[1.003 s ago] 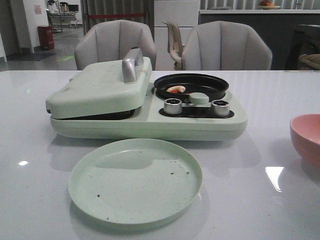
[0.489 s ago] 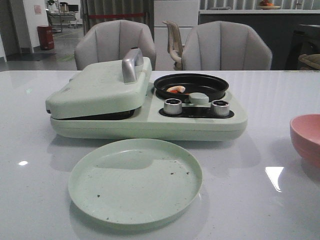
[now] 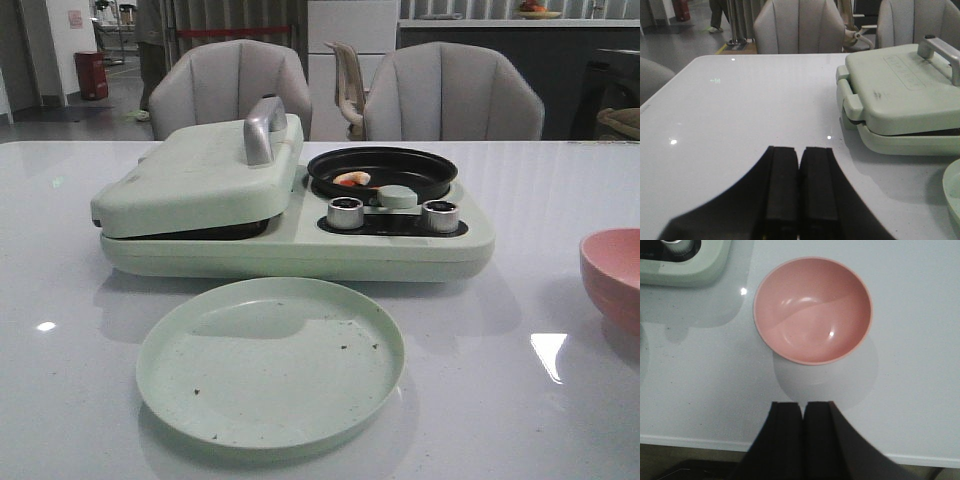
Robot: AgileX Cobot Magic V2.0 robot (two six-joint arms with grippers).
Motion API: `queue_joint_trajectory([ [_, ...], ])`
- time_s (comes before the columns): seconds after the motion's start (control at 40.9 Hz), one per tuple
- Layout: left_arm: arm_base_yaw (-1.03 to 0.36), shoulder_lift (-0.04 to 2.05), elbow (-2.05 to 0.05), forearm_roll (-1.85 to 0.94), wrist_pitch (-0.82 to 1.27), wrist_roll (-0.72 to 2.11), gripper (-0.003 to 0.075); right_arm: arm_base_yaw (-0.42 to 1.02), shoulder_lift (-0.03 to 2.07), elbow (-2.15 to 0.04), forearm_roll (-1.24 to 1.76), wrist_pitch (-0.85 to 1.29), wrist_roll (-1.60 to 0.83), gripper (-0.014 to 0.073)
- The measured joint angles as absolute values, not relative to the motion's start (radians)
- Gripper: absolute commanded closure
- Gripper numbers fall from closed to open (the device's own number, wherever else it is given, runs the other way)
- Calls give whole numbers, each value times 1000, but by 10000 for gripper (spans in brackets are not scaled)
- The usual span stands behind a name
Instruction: Make breakfast with bread and shrimp
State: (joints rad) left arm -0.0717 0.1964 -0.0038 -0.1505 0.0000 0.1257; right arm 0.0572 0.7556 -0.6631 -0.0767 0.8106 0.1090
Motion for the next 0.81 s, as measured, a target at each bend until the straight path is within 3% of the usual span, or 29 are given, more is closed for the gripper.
queue_joint_trajectory([
  [0.465,-26,-4,3,-161,8,126,619,57,756,-663,-77,811,109,559],
  [0.808,-24,-4,3,-161,51,126,619,57,756,-663,-77,809,109,559],
])
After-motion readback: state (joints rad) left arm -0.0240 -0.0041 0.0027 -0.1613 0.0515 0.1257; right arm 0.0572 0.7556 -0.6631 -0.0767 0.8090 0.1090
